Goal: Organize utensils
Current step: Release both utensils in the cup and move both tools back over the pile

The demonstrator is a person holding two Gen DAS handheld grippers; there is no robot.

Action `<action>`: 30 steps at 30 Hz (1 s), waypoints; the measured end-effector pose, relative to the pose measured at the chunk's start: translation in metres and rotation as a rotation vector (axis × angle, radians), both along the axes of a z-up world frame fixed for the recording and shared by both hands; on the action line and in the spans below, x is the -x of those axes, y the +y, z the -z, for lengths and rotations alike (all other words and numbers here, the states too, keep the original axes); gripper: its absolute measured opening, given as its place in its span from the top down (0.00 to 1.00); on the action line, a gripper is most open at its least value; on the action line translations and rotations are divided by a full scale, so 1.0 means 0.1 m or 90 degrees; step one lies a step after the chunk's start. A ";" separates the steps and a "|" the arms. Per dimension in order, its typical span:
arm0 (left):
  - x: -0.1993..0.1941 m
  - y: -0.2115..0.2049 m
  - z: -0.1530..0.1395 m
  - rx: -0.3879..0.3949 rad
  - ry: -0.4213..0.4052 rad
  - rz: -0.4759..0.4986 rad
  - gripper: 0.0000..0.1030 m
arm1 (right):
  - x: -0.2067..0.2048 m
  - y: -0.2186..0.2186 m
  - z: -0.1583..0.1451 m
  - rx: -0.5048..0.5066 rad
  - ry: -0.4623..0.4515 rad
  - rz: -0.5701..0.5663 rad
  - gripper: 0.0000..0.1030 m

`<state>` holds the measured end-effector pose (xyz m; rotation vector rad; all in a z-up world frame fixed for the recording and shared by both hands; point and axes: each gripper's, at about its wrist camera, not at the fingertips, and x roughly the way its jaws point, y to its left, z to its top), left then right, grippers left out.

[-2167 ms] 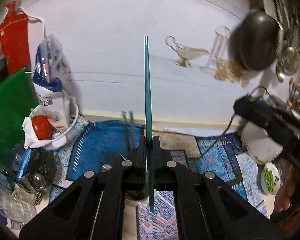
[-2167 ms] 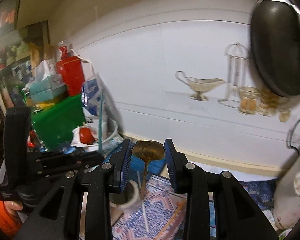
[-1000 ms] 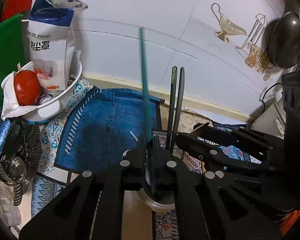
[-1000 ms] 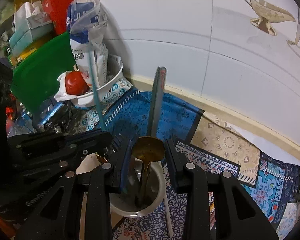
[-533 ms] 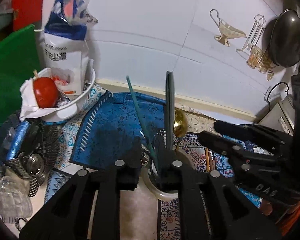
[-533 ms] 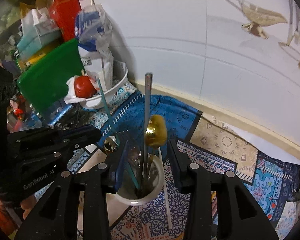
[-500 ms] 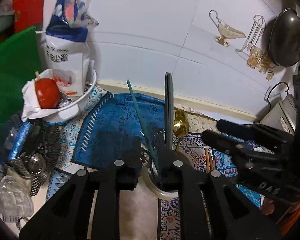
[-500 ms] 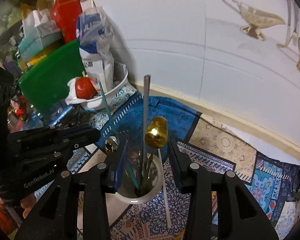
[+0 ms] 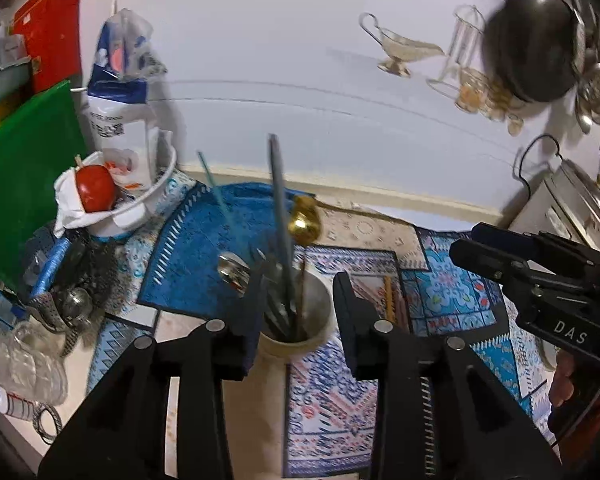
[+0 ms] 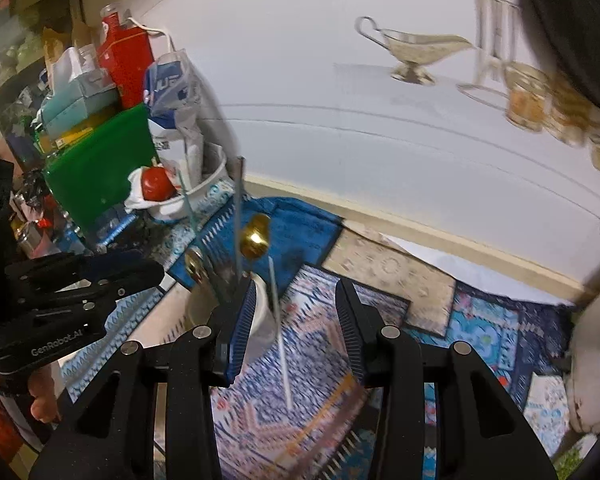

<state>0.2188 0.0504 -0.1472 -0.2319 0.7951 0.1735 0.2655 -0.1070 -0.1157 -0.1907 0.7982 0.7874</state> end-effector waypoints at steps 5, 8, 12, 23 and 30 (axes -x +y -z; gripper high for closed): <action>-0.08 -0.28 0.17 0.008 0.027 0.021 0.66 | 0.00 -0.32 0.12 0.015 0.011 0.025 0.63; -0.16 -0.44 0.34 0.013 0.052 0.039 0.66 | -0.04 -0.50 0.29 0.035 0.030 0.045 0.63; -0.26 -0.64 0.60 0.020 0.095 0.068 0.66 | -0.09 -0.66 0.56 0.066 0.063 0.064 0.63; -0.49 -0.95 1.35 0.031 0.210 0.144 0.66 | -0.13 -0.85 1.23 0.111 0.164 0.077 0.63; -0.72 -1.12 1.55 0.026 0.230 0.181 0.66 | -0.13 -0.96 1.35 0.111 0.185 0.081 0.63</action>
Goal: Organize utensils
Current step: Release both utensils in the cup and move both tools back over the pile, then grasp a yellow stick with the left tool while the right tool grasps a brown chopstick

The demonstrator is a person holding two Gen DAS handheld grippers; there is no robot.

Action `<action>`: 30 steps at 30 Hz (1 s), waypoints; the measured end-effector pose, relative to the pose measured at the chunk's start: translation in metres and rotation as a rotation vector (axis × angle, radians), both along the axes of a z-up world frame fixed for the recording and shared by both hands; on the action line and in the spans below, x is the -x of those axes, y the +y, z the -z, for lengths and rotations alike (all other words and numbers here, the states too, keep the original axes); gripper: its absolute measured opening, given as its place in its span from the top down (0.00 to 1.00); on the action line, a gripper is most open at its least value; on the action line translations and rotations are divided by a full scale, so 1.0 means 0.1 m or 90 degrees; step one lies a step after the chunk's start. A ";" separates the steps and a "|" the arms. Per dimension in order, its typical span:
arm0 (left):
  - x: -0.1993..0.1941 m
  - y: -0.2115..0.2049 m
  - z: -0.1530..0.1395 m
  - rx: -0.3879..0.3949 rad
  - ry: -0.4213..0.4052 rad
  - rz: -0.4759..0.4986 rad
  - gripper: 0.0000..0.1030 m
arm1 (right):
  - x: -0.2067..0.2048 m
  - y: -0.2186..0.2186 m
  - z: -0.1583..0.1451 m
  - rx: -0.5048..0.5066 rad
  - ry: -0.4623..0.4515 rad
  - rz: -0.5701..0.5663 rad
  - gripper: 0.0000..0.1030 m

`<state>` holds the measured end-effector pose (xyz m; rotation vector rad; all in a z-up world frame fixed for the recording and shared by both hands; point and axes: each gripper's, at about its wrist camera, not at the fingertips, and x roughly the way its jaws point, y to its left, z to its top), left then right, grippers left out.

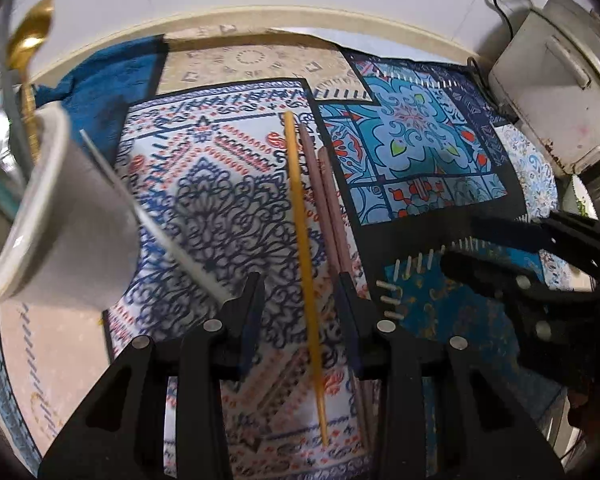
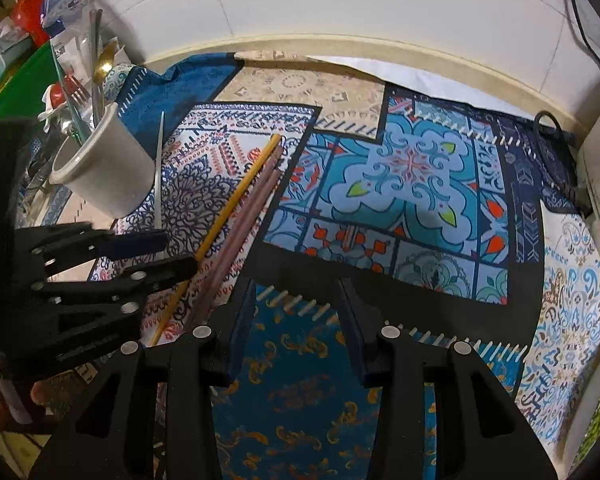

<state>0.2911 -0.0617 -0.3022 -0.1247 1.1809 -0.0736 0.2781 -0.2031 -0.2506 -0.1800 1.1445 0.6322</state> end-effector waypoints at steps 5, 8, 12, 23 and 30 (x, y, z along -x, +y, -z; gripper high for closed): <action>-0.08 -0.06 0.04 0.004 -0.001 0.012 0.78 | 0.03 0.00 0.04 -0.015 0.020 -0.005 0.63; -0.10 -0.06 0.03 0.005 -0.003 0.013 0.91 | 0.05 0.07 0.05 -0.022 0.025 -0.016 0.66; -0.10 -0.01 0.06 0.006 0.003 0.009 0.96 | 0.10 0.20 0.08 -0.033 0.034 -0.033 0.68; 0.21 0.24 0.06 0.044 0.041 -0.022 0.97 | 0.25 0.57 0.26 0.009 0.017 -0.101 0.88; 0.31 0.18 0.09 0.066 0.070 -0.010 0.97 | 0.11 0.45 0.25 0.044 -0.002 -0.084 0.89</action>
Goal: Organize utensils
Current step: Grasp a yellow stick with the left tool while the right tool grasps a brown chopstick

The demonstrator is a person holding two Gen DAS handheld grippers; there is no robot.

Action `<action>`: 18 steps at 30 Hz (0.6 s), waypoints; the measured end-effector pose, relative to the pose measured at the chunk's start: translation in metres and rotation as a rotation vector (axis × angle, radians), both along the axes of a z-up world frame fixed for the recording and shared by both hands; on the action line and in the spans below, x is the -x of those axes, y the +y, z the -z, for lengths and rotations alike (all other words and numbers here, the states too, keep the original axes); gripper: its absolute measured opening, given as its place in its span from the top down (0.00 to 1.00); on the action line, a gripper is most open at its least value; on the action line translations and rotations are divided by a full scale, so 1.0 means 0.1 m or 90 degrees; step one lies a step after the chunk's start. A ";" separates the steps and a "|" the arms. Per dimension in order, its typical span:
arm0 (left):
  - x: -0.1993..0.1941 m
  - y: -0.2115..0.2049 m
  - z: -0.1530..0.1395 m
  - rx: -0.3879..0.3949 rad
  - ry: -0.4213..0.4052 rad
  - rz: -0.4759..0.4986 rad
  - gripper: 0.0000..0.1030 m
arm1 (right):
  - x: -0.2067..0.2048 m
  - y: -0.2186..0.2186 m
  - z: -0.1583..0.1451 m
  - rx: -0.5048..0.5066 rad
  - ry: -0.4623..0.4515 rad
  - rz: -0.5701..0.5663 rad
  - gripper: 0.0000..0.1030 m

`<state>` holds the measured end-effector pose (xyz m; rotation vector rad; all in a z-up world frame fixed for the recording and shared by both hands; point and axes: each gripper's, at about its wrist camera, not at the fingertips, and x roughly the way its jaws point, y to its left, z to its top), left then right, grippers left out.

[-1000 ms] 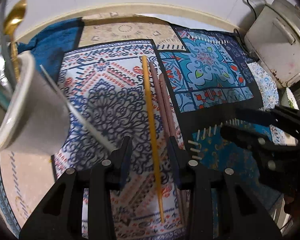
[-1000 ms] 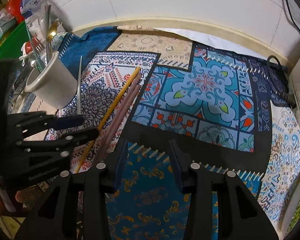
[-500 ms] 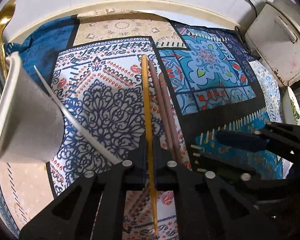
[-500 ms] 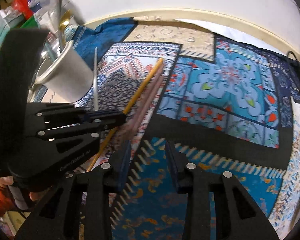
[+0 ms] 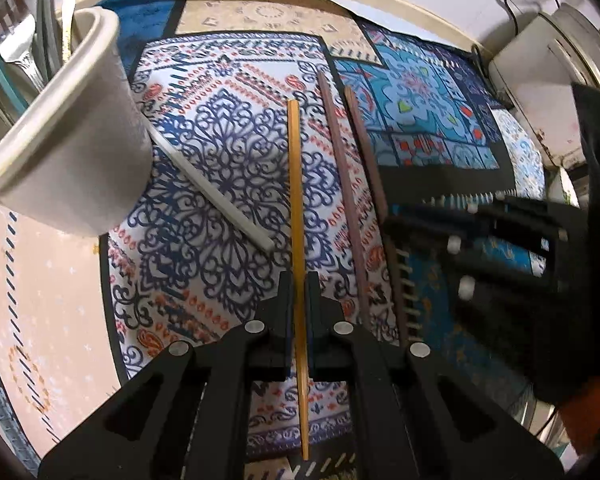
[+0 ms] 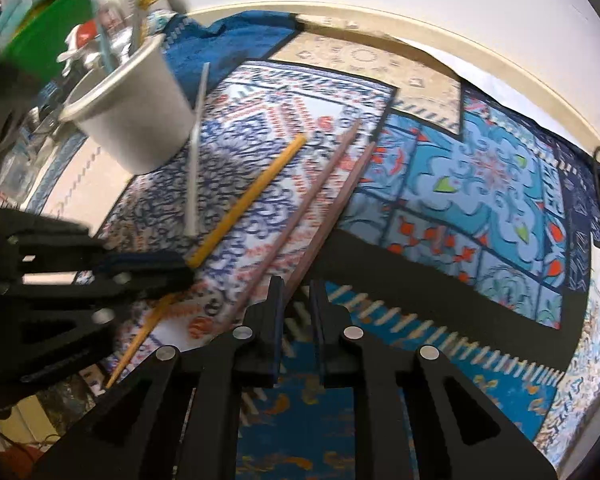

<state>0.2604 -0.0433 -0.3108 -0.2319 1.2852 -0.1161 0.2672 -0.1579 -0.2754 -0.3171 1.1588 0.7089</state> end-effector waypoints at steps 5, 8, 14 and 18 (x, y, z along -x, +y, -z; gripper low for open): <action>-0.11 -0.06 -0.01 -0.028 -0.005 0.019 0.96 | -0.25 -0.12 0.00 -0.012 0.025 0.045 0.90; -0.25 -0.09 0.00 -0.034 -0.010 0.026 0.95 | -0.34 -0.10 -0.03 -0.034 0.042 0.058 0.90; -0.50 -0.10 0.01 -0.051 -0.019 0.038 0.95 | -0.34 0.07 0.02 -0.024 0.047 0.052 0.90; -0.59 -0.10 0.02 -0.053 -0.022 0.040 0.95 | -0.33 0.16 0.08 -0.020 0.038 0.047 0.90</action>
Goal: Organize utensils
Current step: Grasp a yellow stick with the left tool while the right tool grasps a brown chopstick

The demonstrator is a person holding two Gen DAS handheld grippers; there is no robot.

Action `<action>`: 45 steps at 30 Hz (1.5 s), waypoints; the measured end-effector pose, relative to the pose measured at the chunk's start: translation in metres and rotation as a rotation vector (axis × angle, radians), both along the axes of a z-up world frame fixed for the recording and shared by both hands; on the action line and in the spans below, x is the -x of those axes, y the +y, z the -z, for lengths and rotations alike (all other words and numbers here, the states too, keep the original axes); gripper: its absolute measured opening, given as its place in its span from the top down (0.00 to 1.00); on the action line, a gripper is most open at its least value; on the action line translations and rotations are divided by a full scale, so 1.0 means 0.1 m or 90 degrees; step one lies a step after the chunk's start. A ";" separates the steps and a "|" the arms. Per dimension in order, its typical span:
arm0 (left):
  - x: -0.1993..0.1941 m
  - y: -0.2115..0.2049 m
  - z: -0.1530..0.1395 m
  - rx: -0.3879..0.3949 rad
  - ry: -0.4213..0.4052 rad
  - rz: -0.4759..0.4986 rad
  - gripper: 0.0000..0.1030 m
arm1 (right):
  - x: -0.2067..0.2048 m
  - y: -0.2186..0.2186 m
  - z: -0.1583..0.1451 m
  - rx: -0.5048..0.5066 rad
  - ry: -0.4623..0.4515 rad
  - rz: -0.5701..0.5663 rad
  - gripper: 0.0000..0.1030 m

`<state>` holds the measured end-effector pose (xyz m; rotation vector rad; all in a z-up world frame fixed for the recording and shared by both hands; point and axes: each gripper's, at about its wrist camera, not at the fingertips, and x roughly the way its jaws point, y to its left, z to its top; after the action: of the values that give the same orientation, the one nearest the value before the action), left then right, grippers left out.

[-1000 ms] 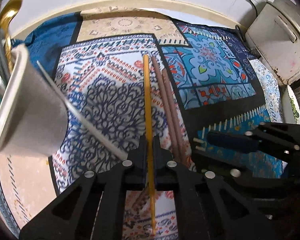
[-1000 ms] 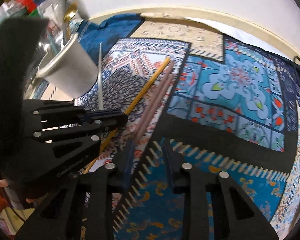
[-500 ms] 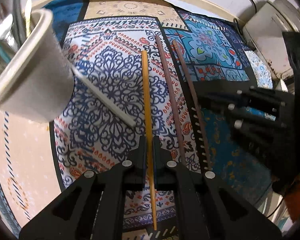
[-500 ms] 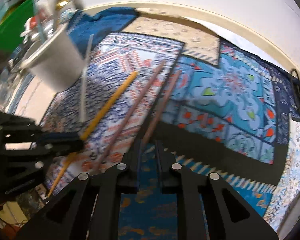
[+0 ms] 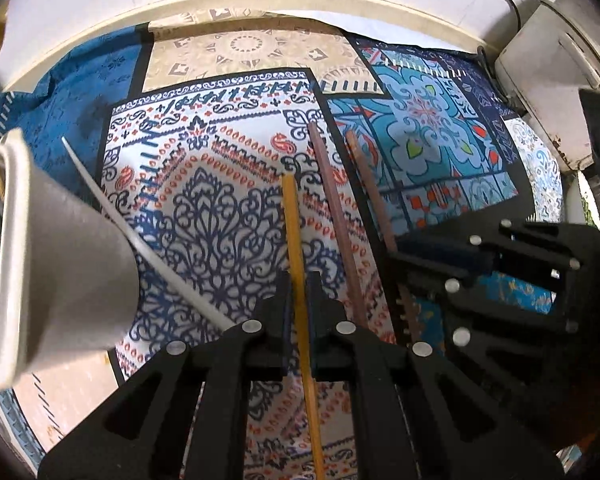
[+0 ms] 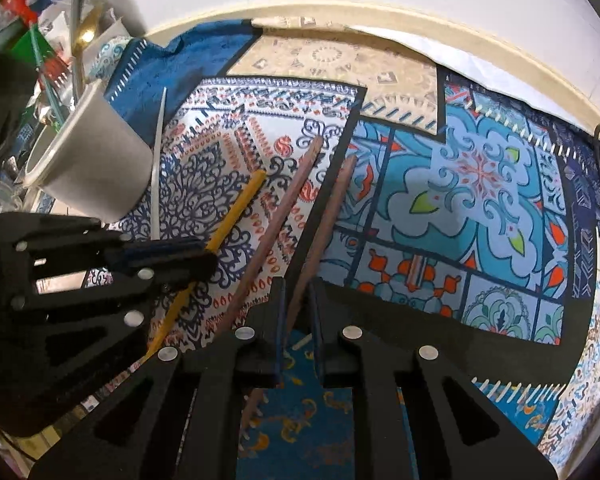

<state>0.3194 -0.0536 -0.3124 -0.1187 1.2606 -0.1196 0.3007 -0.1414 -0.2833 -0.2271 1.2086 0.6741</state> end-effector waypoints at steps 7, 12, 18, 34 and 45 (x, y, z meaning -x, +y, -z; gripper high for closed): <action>-0.07 0.01 0.01 0.014 -0.003 -0.008 0.95 | 0.01 -0.08 -0.02 -0.013 -0.003 -0.007 0.93; -0.08 0.04 0.01 0.029 0.002 -0.002 0.96 | 0.01 -0.14 -0.05 0.003 -0.010 -0.034 0.94; -0.04 0.06 0.00 0.022 0.002 -0.009 0.96 | -0.06 -0.27 -0.08 0.025 -0.025 -0.039 0.95; 0.18 0.21 -0.47 0.017 -0.075 -0.067 0.96 | -0.18 -0.09 -0.06 0.049 -0.023 -0.022 0.91; 0.31 0.31 -0.60 0.015 -0.099 -0.108 0.96 | -0.30 0.07 -0.05 0.044 -0.051 -0.028 0.93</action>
<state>0.2879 -0.0226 -0.2520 -0.2315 1.0897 0.0033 0.3304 -0.1349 -0.2781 -0.3360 1.1546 0.6553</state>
